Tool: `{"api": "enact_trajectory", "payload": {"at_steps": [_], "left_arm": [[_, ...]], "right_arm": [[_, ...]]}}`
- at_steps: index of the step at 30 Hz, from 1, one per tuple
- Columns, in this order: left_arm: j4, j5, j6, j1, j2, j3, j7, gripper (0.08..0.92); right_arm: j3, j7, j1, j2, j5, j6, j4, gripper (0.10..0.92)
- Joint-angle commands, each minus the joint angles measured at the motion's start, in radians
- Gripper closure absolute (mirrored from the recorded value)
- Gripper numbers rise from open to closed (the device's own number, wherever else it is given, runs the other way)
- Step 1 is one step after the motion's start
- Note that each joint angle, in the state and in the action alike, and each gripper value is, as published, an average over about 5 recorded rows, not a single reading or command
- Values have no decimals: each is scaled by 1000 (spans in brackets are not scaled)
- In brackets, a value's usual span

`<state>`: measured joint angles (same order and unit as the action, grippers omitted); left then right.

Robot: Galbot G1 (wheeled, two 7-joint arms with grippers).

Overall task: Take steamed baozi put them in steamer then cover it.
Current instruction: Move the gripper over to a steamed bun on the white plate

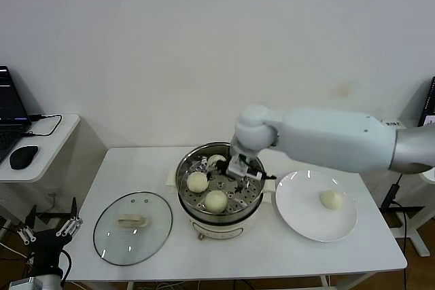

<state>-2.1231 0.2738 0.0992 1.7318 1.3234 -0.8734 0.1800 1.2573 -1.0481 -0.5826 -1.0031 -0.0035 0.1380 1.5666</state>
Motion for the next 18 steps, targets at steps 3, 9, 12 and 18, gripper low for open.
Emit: {"api": "enact_trajectory", "payload": {"at_steps": [3,9,12,18], "left_arm": [[0,2,-2,-7,-22,2,-4,177],[6,0,-3,-15,-35,19,-6,177],[10,-3,-5,-19,-42,29,-7,177],[15,-10,-12,-20,-47,39,-7,177]], "right_arm": [[-152,-92,-3,302,60,-321,17,203],[-278,-106,180,518,-12,-345,17,203],[-355,-108,304,574,-62,-321,-16,203],[-593,-99,618,622,-154,-296,-91,203]]}}
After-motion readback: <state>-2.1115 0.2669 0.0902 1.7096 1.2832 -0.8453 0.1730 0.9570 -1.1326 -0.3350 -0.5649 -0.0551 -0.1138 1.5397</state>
